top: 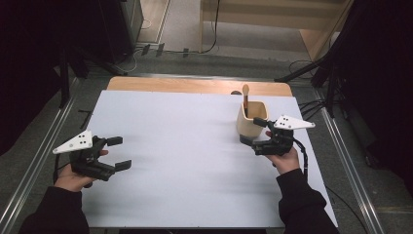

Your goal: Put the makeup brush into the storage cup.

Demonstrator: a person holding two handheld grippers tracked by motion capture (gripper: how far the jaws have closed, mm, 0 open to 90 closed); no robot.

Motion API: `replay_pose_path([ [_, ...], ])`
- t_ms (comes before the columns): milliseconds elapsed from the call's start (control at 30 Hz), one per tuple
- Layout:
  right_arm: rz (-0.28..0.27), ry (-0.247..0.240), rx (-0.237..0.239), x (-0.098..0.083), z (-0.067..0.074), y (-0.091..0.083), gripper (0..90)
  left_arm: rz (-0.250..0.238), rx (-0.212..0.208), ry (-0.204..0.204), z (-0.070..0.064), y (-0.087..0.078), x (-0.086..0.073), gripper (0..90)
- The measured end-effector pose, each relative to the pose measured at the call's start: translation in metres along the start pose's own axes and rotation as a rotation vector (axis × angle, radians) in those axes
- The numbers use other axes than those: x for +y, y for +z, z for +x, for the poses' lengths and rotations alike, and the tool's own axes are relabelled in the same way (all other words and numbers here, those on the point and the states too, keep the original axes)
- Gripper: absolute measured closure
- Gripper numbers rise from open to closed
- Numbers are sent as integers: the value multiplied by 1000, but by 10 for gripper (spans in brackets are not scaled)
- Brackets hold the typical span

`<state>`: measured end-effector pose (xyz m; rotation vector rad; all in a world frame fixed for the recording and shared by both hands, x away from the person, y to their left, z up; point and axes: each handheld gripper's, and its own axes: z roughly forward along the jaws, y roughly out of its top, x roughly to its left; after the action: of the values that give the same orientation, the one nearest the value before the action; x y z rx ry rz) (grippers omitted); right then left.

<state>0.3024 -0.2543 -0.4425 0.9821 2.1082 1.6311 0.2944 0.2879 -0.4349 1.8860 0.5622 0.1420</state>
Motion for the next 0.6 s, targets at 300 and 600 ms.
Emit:
replay_pose_path([
  [300, -21, -26, 27, -7, 11, -6, 83, 3, 13, -1, 0, 0, 0, 19],
  [600, -31, -50, 59, -15, 20, -13, 78, -9, 24, 8, 0, -3, 0, 20],
])
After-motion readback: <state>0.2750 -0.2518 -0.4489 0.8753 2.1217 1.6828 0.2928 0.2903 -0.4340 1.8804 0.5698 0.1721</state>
